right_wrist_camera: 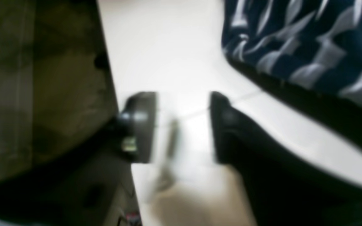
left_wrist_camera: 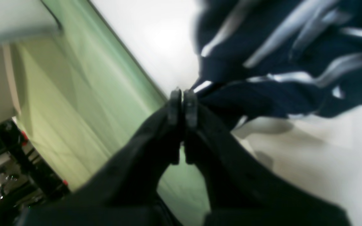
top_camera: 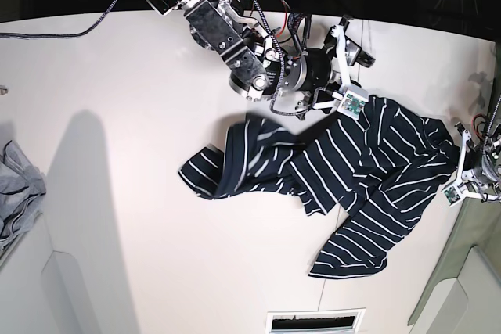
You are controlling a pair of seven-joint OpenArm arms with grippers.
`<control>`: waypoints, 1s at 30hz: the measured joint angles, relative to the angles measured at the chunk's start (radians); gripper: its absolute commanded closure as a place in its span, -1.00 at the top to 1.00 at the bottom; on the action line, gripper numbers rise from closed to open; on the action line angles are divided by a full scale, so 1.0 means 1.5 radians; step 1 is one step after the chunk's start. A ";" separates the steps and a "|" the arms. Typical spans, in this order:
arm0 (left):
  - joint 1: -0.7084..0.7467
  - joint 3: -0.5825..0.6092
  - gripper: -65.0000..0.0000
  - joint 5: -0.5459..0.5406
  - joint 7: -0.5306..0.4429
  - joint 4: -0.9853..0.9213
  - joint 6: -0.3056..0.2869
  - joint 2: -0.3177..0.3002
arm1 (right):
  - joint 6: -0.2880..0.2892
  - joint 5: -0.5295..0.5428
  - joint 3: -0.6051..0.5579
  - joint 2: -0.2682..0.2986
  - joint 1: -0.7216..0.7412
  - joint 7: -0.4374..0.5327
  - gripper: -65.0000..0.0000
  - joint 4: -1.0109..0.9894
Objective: Layout the t-shirt on the table in an organized manner, then fold the t-shirt properly
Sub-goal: 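Regrasp the shirt with both grippers at new edges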
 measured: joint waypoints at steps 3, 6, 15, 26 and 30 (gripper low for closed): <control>0.007 -0.001 -0.45 -0.013 0.010 0.002 -0.004 0.010 | -0.003 -0.003 0.008 0.003 0.006 0.016 0.08 0.000; 0.011 -0.050 -0.40 -0.040 0.025 0.014 -0.029 0.012 | -0.006 0.002 0.045 0.001 0.007 0.049 0.08 0.017; 0.007 -0.257 -0.40 -0.318 0.084 0.050 -0.189 0.007 | -0.035 0.004 0.272 -0.003 0.008 0.064 0.08 0.088; 0.064 -0.270 -0.40 -0.405 0.151 0.048 -0.243 0.115 | -0.031 0.045 0.308 -0.002 0.007 0.066 0.08 0.024; 0.104 -0.270 -0.40 -0.355 0.128 0.040 -0.225 0.135 | -0.048 0.007 0.262 -0.015 0.007 0.149 0.08 -0.037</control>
